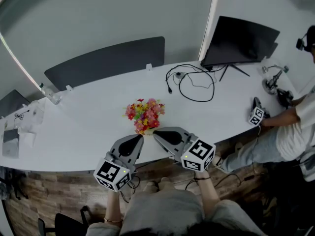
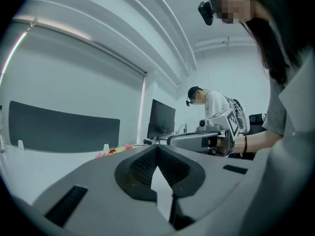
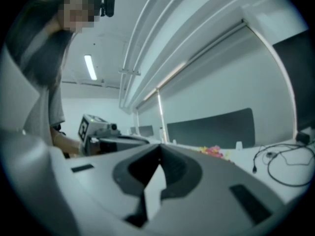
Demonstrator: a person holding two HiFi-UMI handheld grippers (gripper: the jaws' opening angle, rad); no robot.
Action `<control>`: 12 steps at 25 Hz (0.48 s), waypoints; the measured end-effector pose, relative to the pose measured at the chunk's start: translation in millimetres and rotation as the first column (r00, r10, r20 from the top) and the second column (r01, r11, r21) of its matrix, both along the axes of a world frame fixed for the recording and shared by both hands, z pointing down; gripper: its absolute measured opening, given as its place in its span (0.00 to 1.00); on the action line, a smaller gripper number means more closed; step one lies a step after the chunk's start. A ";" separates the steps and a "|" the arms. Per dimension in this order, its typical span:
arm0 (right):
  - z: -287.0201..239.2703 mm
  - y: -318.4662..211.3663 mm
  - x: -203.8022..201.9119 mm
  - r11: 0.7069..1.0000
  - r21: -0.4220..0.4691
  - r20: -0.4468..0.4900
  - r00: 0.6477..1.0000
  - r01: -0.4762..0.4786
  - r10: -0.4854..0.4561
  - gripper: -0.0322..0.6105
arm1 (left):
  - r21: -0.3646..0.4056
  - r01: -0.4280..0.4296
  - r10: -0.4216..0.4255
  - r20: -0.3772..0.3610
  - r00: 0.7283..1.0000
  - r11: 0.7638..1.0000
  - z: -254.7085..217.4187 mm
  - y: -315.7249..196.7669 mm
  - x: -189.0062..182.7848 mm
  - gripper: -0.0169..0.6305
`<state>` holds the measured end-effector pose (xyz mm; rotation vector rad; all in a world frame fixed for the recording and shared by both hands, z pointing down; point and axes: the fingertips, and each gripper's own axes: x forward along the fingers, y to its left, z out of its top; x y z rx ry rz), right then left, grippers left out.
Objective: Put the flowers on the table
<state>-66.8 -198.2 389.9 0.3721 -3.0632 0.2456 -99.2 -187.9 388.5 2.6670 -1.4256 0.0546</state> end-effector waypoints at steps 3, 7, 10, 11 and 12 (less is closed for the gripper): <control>-10.4 3.3 4.1 1.000 0.018 0.024 1.000 -0.009 0.009 0.09 | 0.021 -0.006 0.006 0.001 1.000 1.000 -9.6 3.5 5.3 0.05; -18.5 6.1 8.3 0.999 0.045 0.041 0.999 -0.019 0.017 0.09 | 0.042 -0.005 0.005 -0.007 1.000 0.999 -18.4 6.4 11.5 0.05; -18.5 8.6 10.0 0.998 0.056 0.035 0.999 -0.016 0.014 0.09 | 0.055 -0.015 0.015 -0.003 1.000 0.998 -18.6 7.5 17.0 0.05; -18.5 9.3 10.0 0.998 0.060 0.033 0.999 -0.014 0.012 0.09 | 0.055 -0.018 0.018 -0.001 1.000 0.998 -18.3 7.8 18.2 0.05; -18.6 9.9 9.9 0.998 0.064 0.033 0.999 -0.012 0.010 0.09 | 0.054 -0.020 0.020 0.000 1.000 0.998 -18.1 8.1 19.2 0.05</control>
